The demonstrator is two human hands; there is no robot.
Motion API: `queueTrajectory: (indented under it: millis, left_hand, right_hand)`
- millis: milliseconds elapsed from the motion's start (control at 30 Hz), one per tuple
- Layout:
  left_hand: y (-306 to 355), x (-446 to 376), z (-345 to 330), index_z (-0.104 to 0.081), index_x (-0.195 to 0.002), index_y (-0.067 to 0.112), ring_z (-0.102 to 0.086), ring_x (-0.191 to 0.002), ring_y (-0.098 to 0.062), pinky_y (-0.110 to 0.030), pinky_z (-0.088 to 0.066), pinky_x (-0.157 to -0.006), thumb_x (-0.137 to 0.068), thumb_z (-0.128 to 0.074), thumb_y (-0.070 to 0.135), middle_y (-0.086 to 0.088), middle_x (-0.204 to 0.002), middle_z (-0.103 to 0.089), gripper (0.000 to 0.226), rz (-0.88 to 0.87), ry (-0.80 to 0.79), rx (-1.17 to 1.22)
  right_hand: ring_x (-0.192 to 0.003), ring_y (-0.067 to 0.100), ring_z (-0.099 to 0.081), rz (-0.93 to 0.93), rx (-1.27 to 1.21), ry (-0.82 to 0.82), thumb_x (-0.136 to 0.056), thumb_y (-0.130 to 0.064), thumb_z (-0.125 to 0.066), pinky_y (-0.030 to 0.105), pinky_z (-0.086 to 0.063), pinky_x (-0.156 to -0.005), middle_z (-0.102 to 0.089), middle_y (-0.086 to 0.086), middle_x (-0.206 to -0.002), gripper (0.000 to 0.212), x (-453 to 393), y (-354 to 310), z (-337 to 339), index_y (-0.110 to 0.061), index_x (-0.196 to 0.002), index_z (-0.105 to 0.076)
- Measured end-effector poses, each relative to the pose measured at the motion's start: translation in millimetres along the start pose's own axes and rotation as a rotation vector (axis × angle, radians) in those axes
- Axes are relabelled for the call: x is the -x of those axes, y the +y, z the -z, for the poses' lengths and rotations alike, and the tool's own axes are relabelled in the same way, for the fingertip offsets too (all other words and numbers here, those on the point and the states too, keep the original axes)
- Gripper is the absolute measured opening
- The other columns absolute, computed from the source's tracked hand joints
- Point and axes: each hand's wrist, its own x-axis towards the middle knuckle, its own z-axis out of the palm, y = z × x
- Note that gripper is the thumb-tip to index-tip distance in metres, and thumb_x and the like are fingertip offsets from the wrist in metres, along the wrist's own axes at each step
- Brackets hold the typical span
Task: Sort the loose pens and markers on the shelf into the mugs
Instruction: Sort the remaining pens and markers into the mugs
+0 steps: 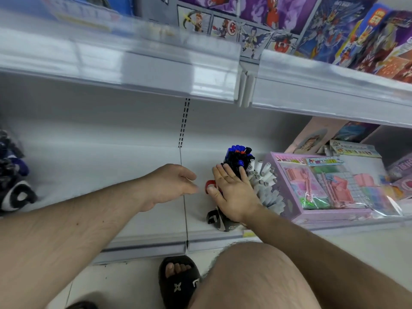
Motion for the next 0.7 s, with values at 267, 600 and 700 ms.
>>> queueTrajectory:
  millis: [267,600,700]
  left_hand:
    - [-30.4,89.5,55.9,-0.045,-0.132,0.031,-0.060,-0.093,-0.006,-0.022,-0.046,-0.075,-0.087,-0.069,0.027,0.014,-0.110,-0.064,0.051,0.001,0.272,0.084]
    - [-95.2,194.7,183.0,-0.056,-0.120,0.015,-0.062,-0.074,-0.015,-0.031,-0.049,-0.068,-0.082,-0.072,0.021,-0.008,-0.098,-0.069,0.042,0.129,0.661,0.128]
    - [-122.5,203.4,214.5,-0.056,-0.119,0.018,-0.065,-0.085,-0.021,-0.036,-0.054,-0.078,-0.090,-0.067,0.016,-0.006,-0.106,-0.067,0.031,0.144,0.726,0.132]
  right_hand:
    - [-0.144,0.022,-0.030,0.361,0.085,-0.074,-0.103,-0.053,-0.023,0.042,-0.014,-0.121,-0.036,0.005,-0.156,0.062,-52.6,-139.7,87.7,-0.015,-0.152,-0.030]
    - [-0.087,0.017,-0.058,0.507,-0.381,-0.127,-0.098,-0.055,-0.041,0.032,-0.048,-0.076,-0.063,-0.004,-0.090,0.043,-64.7,-305.5,120.5,-0.020,-0.090,-0.064]
    - [-0.097,0.016,-0.062,0.439,-0.573,-0.114,-0.097,-0.046,-0.050,0.033,-0.051,-0.087,-0.069,-0.002,-0.102,0.036,-79.7,-335.5,98.6,-0.017,-0.102,-0.070]
